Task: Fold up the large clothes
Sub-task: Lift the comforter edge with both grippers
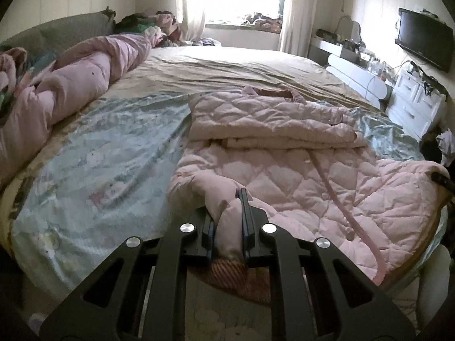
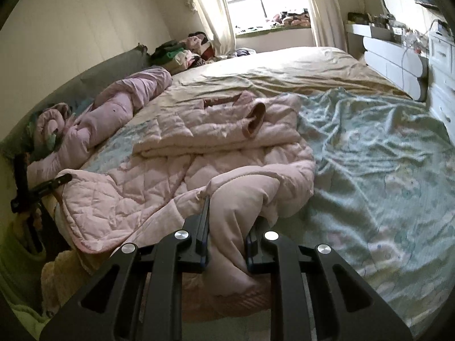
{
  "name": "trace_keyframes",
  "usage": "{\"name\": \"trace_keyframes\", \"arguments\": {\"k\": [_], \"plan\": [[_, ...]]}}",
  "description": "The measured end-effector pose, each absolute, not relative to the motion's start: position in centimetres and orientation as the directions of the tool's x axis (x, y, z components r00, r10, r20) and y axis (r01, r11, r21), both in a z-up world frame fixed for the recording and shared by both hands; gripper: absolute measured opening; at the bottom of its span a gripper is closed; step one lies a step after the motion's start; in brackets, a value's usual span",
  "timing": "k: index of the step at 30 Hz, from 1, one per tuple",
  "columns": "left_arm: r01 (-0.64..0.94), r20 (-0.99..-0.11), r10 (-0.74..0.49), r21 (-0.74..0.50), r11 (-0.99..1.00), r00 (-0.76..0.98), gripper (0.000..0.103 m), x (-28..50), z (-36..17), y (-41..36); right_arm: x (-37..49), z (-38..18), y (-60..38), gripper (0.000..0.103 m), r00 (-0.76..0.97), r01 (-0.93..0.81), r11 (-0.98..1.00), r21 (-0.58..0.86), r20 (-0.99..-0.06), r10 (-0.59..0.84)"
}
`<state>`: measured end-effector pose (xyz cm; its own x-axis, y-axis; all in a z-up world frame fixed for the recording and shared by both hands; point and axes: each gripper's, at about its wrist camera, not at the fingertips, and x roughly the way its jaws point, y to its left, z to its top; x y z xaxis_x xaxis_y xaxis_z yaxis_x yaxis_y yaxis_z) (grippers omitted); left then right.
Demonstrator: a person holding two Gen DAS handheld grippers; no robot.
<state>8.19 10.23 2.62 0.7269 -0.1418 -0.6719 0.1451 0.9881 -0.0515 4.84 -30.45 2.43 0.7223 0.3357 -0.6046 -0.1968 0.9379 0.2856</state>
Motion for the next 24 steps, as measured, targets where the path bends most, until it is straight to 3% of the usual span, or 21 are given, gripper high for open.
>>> {"name": "trace_keyframes", "arguments": {"k": [24], "plan": [[0.136,-0.628,-0.126,-0.032,0.99,0.768,0.007,12.0,6.8,9.2,10.0,6.8,-31.2,0.017,0.779,-0.201,0.942,0.268,-0.539,0.32]]}}
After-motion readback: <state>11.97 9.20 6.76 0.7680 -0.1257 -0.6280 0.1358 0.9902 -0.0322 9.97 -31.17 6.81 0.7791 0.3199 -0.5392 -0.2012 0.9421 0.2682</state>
